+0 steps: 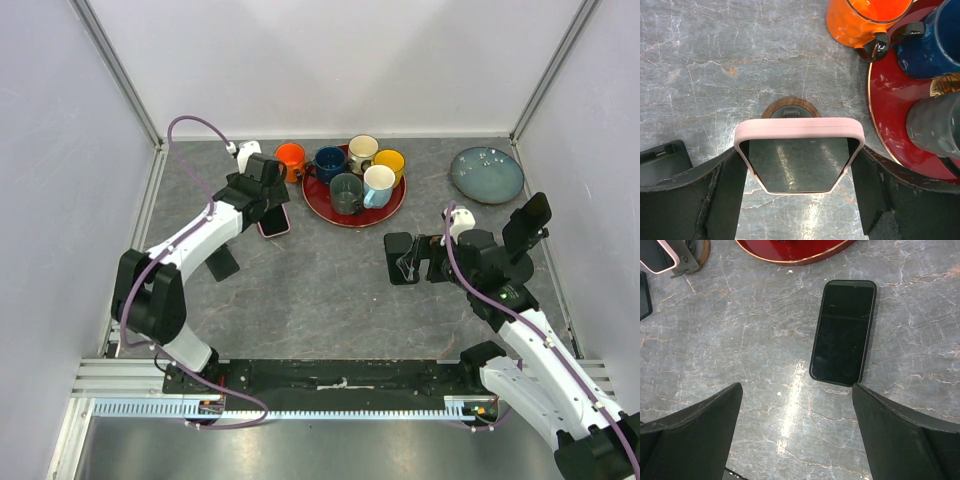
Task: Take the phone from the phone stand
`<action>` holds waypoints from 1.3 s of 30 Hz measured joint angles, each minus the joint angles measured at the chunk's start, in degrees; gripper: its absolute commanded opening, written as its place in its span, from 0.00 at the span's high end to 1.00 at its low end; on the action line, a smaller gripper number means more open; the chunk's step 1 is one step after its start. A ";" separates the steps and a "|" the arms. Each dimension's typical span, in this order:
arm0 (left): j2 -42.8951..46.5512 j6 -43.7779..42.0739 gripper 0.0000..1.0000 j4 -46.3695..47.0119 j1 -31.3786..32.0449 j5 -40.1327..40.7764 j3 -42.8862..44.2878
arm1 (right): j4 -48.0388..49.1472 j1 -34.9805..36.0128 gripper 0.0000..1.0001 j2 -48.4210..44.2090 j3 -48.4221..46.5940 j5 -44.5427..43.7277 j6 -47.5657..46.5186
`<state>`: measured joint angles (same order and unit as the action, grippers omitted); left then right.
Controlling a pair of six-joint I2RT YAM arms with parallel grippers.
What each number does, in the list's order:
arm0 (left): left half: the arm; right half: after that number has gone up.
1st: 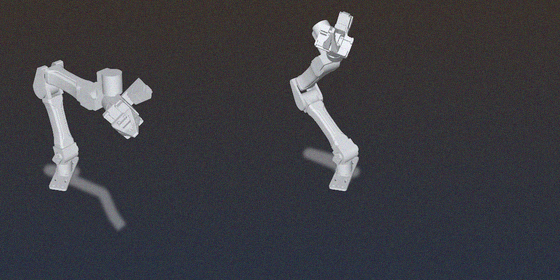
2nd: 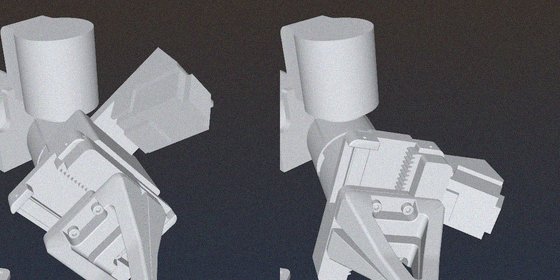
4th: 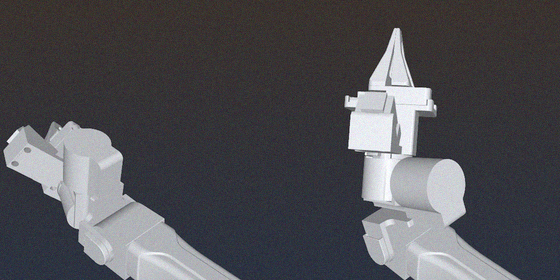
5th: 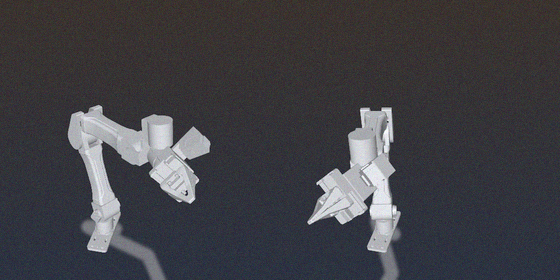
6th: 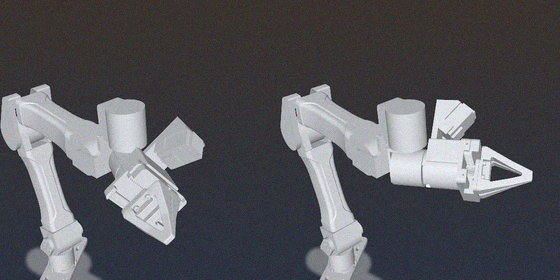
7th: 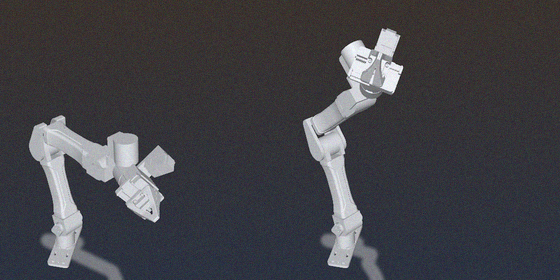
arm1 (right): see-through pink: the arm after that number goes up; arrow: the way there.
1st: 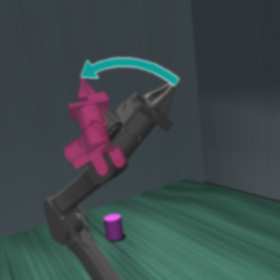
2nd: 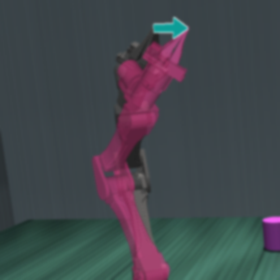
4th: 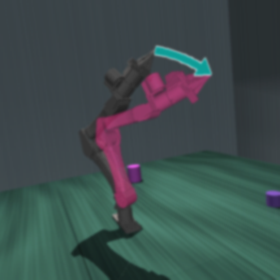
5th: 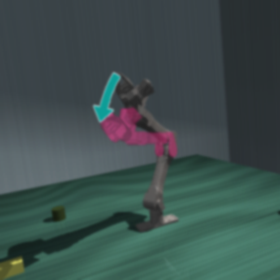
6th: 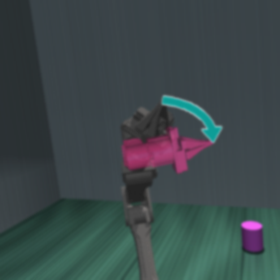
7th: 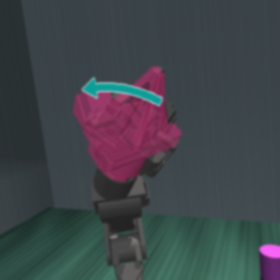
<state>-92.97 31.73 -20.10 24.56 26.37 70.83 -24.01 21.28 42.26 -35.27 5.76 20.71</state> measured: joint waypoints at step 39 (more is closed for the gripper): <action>20.41 11.06 0.73 2.69 16.76 -31.39 -10.32 | 27.39 19.26 0.11 12.07 2.99 13.03 7.52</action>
<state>-72.55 42.78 -17.41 41.32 -5.02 60.51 3.38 40.53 54.33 -32.27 18.79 28.23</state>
